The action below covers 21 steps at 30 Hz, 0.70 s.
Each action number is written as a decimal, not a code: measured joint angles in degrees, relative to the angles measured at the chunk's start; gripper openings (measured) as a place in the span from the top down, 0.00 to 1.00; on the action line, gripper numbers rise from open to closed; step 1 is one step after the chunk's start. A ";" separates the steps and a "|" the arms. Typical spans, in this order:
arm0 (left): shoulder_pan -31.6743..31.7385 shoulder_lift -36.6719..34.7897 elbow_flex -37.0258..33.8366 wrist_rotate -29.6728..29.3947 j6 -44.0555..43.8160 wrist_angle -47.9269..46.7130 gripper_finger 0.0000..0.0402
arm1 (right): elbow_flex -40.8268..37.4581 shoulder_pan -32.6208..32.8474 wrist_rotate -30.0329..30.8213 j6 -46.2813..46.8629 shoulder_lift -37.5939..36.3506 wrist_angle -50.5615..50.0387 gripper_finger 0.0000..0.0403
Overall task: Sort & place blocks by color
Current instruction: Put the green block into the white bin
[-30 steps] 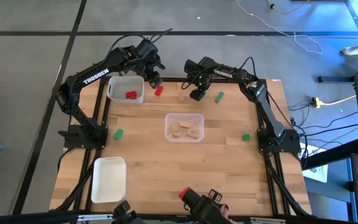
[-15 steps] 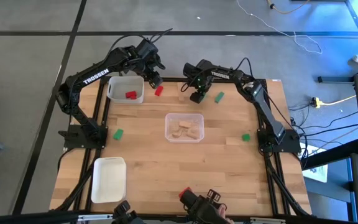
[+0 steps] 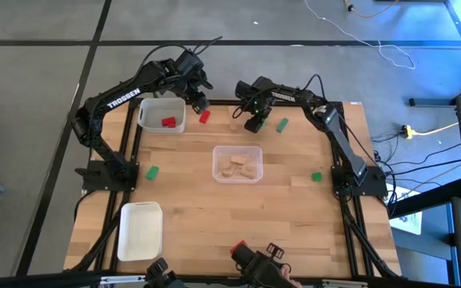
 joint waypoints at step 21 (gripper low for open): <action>0.02 0.00 0.00 9.01 -3.60 0.46 0.54 | 19.79 0.88 6.71 -2.79 0.53 -12.21 0.57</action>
